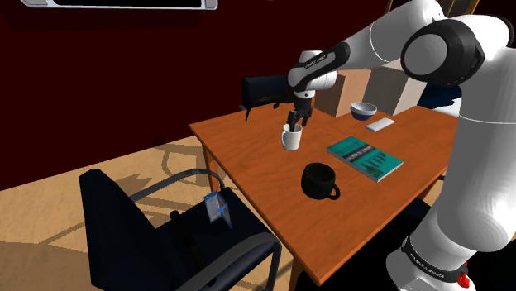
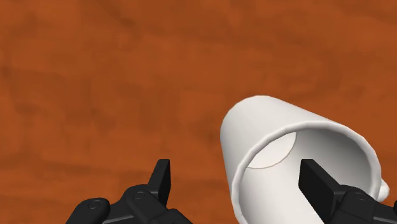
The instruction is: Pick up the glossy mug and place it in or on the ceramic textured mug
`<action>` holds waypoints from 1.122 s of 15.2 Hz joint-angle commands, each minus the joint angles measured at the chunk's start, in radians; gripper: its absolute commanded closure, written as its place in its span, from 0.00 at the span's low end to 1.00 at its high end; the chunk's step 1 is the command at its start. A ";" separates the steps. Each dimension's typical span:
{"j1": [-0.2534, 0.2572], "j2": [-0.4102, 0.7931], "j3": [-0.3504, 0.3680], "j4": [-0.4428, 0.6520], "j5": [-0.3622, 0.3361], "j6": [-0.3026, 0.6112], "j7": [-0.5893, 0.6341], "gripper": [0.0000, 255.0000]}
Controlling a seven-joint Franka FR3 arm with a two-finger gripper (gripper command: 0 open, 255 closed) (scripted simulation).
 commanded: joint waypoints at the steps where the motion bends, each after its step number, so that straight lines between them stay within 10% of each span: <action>1: -0.001 0.016 0.003 -0.014 0.007 0.030 -0.005 0.00; 9: -0.001 0.016 0.003 -0.014 0.007 0.030 -0.005 0.00; 10: -0.001 0.016 0.003 -0.014 0.007 0.030 -0.005 1.00; 17: -0.001 0.016 0.003 -0.014 0.007 0.030 -0.005 1.00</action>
